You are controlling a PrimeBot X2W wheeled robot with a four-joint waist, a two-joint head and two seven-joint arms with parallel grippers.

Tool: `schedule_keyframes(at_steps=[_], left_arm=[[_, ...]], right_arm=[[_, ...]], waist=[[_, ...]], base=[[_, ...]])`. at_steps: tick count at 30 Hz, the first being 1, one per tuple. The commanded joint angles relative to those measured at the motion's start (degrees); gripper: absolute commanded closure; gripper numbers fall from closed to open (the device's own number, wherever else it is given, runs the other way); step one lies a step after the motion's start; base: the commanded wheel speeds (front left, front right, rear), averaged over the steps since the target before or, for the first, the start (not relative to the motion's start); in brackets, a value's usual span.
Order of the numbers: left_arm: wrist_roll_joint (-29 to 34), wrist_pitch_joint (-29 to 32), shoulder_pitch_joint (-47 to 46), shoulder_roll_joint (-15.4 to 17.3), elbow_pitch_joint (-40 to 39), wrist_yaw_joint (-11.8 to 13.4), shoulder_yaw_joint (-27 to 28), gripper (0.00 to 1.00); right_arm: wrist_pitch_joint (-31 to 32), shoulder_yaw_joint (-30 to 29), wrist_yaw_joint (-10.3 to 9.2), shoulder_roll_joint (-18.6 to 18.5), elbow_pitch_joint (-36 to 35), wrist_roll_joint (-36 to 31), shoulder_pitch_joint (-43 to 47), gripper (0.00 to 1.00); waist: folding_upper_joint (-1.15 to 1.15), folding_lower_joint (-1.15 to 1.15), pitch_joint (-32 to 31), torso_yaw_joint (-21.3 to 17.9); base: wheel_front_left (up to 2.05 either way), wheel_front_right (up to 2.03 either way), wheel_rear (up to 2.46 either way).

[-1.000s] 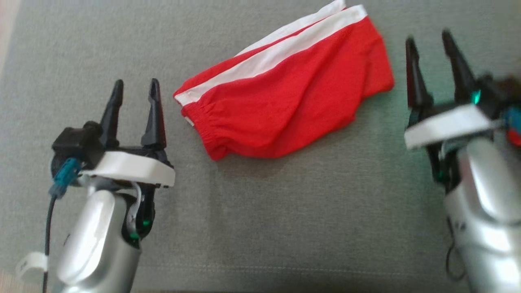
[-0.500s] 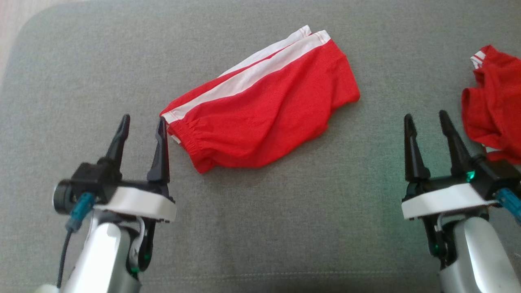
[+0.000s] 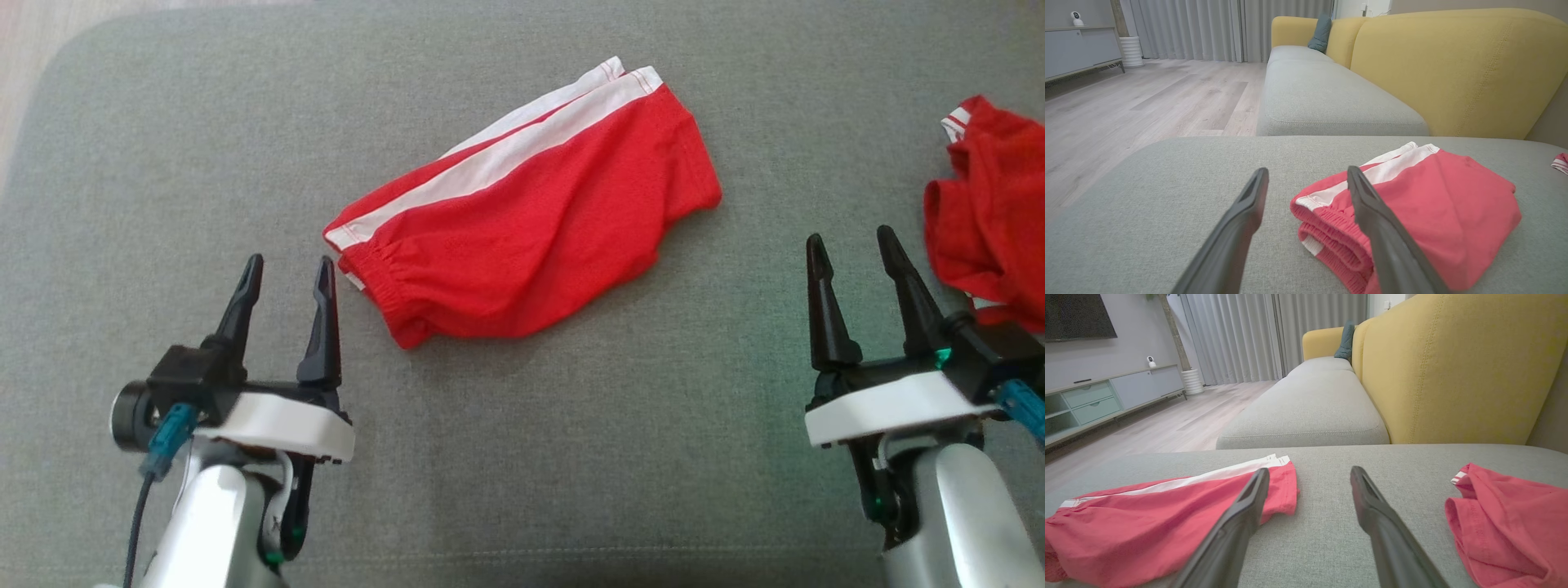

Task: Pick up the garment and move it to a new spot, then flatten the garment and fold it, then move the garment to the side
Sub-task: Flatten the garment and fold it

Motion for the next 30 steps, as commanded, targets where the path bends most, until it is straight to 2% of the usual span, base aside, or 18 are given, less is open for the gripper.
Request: schedule_keyframes(at_steps=[1, 9, 14, 22, 30], left_arm=[[0.7, -0.3, -1.4, 0.4, -1.4, -0.3, 2.3, 0.00], [1.7, -0.3, -2.0, -0.4, -1.4, -1.1, 2.7, 0.00], [2.3, -0.3, -3.8, -1.0, -2.0, -1.9, 2.7, 0.00], [2.7, -0.3, -7.1, -2.4, -2.8, -3.2, 2.1, 0.00], [2.7, -0.3, -9.2, -3.5, -2.7, -4.1, 2.1, 0.00]], right_arm=[[0.2, 1.0, -0.05, 0.3, -2.3, -0.4, 0.1, 0.00], [0.7, 0.7, -0.05, 0.3, -2.4, -0.6, -0.3, 0.00], [2.2, 0.8, -0.05, -1.1, -0.3, -0.2, -4.0, 0.00], [9.8, 4.5, -0.05, -4.2, 11.6, 2.0, -17.1, 0.00], [18.7, 7.4, -0.05, -4.9, 24.2, 2.6, -28.7, 0.00]], waist=[[0.00, 0.00, 0.0, 0.1], [0.00, 0.00, 0.8, 0.5], [0.00, 0.00, 3.5, 1.7], [0.00, 0.00, 8.5, 4.8], [0.00, 0.00, 11.0, 6.7]], base=[[0.00, 0.00, 0.00], [0.00, 0.00, 0.00], [0.00, 0.00, 0.00], [0.00, 0.00, 0.00], [0.00, 0.00, 0.00]])
